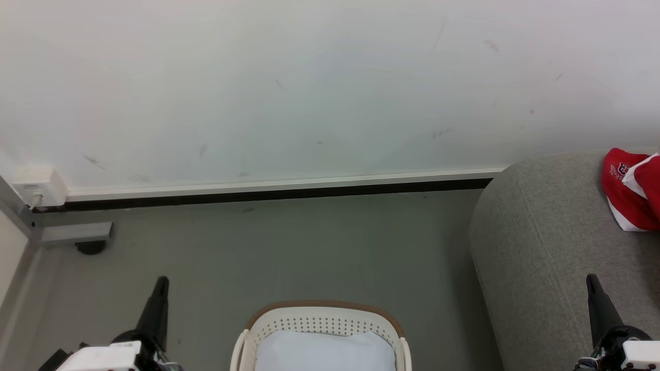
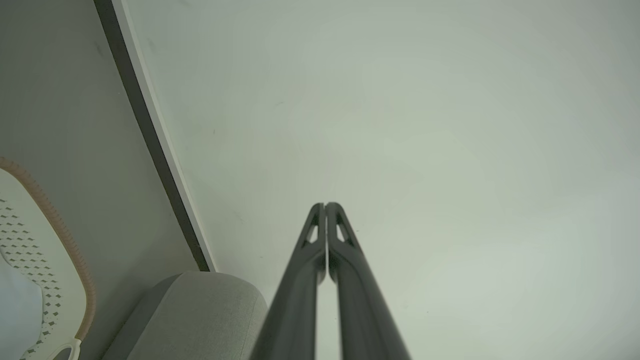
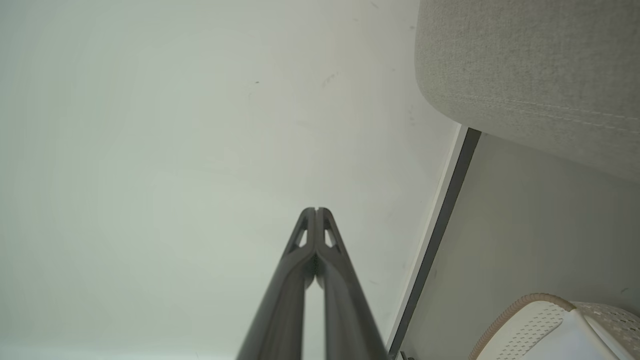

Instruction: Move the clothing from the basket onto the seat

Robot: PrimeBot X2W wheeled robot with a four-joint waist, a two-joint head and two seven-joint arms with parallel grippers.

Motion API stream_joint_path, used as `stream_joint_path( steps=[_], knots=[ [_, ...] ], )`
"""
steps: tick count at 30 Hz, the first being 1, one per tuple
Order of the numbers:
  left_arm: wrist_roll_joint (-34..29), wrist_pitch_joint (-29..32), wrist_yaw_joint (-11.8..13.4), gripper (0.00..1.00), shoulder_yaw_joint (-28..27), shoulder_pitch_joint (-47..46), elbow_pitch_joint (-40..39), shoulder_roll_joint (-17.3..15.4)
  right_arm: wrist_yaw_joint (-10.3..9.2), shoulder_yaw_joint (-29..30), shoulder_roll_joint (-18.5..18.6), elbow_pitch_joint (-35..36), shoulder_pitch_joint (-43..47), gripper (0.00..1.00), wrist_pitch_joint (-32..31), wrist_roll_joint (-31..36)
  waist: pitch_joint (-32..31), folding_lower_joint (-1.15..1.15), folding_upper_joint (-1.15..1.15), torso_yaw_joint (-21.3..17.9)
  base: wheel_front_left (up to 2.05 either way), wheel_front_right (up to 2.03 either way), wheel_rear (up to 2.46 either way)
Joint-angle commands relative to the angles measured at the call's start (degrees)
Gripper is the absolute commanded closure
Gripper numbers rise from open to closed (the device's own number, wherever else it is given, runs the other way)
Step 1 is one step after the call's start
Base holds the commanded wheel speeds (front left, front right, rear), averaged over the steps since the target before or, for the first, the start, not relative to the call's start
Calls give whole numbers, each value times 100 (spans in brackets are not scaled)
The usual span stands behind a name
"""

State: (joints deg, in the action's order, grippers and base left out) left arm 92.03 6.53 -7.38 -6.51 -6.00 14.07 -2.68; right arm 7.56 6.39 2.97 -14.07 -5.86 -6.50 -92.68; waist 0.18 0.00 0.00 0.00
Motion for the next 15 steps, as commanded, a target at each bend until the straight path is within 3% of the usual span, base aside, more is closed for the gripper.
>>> stream_joint_path(
  steps=[1, 15],
  knots=[
    [71, 21, -27, 100, -13, -55, 0, -38, -14, 22, 2, 19, -71, 100, -15, 38, 0, 0, 0, 0, 0, 0, 0],
    [71, 21, -27, 100, -12, -55, 0, -38, -14, 26, 1, 18, -71, 100, -19, 41, 0, 0, 0, 0, 0, 0, 0]
  ],
)
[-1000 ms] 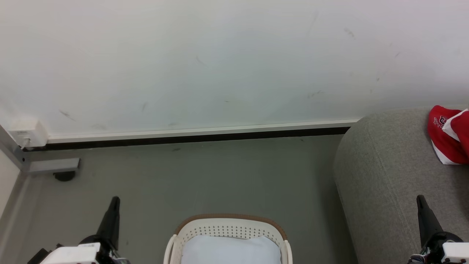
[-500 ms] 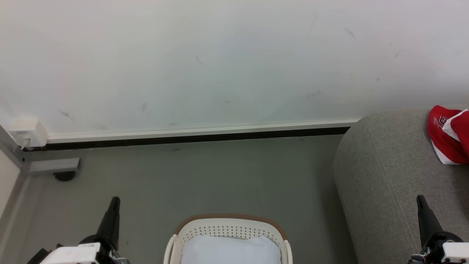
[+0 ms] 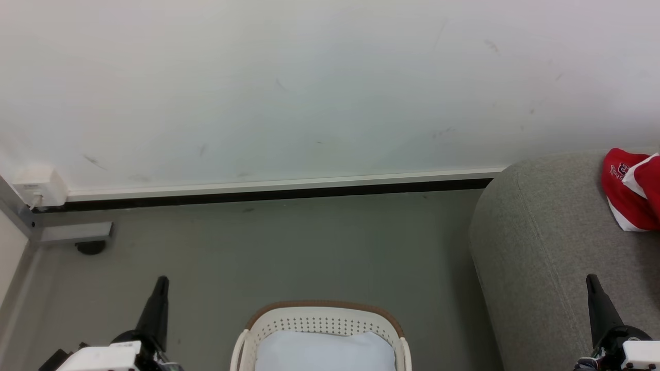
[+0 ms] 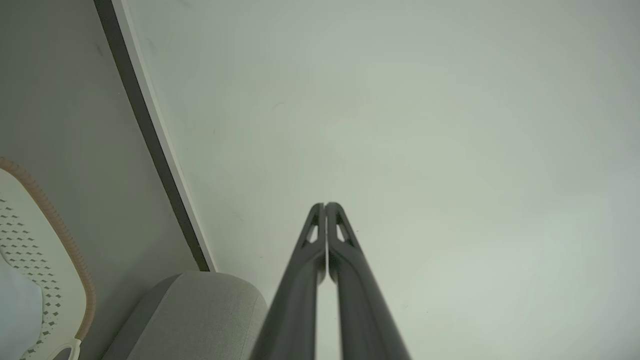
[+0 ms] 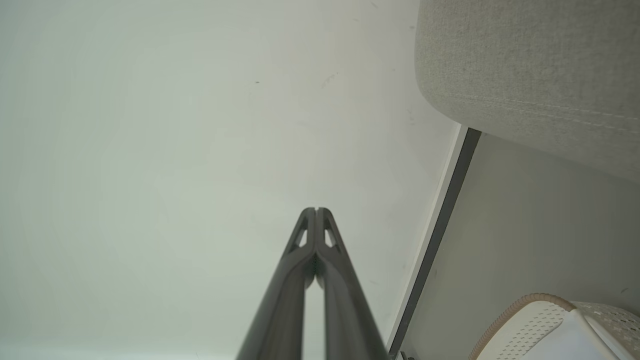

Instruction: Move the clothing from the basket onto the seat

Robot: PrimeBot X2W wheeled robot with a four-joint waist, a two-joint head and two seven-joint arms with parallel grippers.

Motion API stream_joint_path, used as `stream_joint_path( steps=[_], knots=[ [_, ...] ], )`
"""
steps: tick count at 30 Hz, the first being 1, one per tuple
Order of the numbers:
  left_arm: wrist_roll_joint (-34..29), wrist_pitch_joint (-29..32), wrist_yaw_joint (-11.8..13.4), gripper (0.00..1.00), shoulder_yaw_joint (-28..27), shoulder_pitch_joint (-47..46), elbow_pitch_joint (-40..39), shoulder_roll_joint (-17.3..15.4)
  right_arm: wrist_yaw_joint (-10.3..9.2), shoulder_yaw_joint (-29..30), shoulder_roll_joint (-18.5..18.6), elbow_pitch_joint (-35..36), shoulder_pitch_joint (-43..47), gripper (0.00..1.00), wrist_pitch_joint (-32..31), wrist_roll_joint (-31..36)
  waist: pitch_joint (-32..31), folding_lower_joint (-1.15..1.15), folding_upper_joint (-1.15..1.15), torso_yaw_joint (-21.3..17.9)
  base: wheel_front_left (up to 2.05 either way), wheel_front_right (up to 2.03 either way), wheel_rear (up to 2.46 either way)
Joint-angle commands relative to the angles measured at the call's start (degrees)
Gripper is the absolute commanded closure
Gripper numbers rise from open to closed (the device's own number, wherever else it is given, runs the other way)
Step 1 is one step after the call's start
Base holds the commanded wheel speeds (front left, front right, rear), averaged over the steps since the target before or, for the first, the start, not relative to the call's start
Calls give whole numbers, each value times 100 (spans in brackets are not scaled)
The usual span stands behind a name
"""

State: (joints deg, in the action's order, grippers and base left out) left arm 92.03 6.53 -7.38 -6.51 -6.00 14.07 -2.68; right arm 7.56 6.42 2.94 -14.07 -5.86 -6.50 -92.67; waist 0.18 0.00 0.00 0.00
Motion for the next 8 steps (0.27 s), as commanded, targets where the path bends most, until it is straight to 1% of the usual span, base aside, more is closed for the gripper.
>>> stream_joint_path(
  steps=[1, 8],
  knots=[
    [71, 21, -27, 100, -12, -55, 0, -38, -14, 23, 4, 18, -71, 100, -19, 39, 0, 0, 0, 0, 0, 0, 0],
    [72, 21, -27, 100, -12, -55, 0, -38, -14, 24, 4, 18, -71, 100, -20, 35, 0, 0, 0, 0, 0, 0, 0]
  ],
)
